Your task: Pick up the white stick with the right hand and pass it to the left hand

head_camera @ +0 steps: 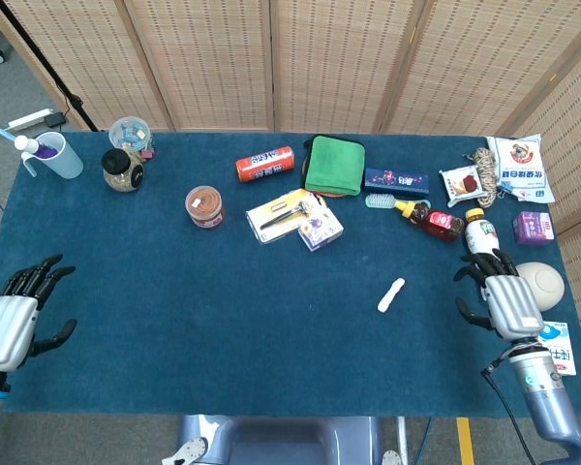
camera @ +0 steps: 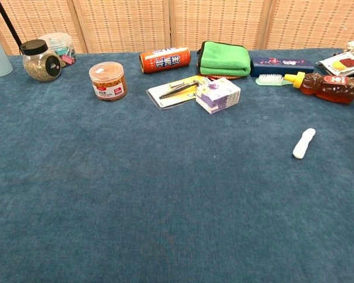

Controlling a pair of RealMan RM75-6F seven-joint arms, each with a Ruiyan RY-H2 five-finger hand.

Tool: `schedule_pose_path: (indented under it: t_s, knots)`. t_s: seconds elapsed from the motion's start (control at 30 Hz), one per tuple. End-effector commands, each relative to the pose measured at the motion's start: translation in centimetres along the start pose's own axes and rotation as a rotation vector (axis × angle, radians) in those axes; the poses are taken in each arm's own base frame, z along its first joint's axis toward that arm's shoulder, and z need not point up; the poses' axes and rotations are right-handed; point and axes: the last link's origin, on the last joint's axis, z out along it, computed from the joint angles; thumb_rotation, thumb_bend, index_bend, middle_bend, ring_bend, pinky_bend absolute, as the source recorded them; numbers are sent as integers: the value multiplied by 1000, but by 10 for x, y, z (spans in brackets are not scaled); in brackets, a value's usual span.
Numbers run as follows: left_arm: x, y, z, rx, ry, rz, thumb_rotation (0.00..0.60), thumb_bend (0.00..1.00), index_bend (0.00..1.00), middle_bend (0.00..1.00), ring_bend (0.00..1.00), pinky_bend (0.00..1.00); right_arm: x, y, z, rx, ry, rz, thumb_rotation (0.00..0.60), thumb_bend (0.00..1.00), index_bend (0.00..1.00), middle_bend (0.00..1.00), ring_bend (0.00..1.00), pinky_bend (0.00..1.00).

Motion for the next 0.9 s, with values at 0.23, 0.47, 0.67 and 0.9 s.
schedule_pose_path:
  t_s: [0.23, 0.47, 0.67, 0.9]
  knots:
    - [4, 9, 10, -20, -13, 29, 600, 267, 204, 98, 115, 82, -15, -22, 52, 134, -68, -28, 600, 401, 454, 112, 0, 0]
    - [1, 14, 15, -26, -31, 37, 600, 267, 204, 98, 115, 81, -33, -26, 78, 187, -111, -93, 600, 400, 497, 117, 0, 0]
    - [1, 15, 17, -23, -37, 46, 600, 267, 204, 98, 114, 81, -48, -26, 91, 208, -147, -115, 600, 401, 471, 119, 0, 0]
    - [1, 15, 16, -19, -44, 49, 600, 267, 207, 98, 107, 81, -61, -21, 99, 231, -178, -169, 600, 401, 465, 120, 0, 0]
